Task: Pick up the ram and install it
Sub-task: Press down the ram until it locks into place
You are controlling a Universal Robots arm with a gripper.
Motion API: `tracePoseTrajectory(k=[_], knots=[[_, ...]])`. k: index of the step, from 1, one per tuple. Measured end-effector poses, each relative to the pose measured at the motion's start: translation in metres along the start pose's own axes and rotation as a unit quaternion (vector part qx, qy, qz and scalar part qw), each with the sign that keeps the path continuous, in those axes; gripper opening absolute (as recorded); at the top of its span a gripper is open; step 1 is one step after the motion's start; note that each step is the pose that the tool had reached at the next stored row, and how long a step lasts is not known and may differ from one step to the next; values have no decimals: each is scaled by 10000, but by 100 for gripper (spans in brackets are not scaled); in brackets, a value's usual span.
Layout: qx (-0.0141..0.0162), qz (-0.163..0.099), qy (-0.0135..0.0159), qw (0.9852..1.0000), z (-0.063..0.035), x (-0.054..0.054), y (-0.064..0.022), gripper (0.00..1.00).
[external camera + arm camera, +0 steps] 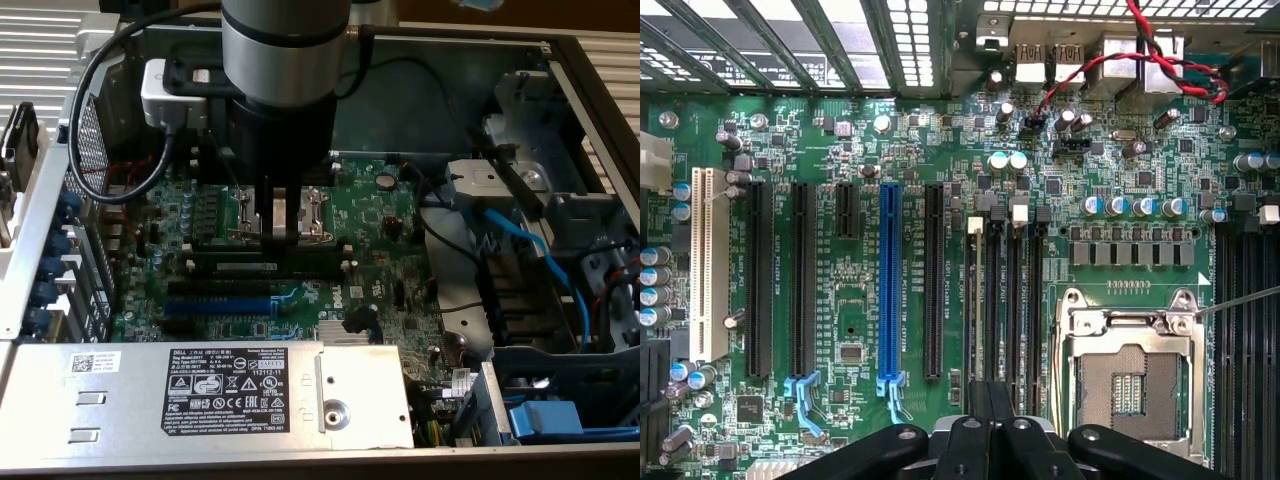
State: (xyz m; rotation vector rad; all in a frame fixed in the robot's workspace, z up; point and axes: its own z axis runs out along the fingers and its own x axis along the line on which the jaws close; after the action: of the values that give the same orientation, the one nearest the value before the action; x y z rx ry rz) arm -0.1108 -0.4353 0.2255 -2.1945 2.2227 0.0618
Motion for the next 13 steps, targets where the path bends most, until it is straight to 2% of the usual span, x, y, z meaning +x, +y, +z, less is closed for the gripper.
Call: tracePoseTrajectory(k=[6,13], knots=[[-1,1,-3,10000,-14,-2,1,10],[0,0,0,10000,-106,-8,2,10]])
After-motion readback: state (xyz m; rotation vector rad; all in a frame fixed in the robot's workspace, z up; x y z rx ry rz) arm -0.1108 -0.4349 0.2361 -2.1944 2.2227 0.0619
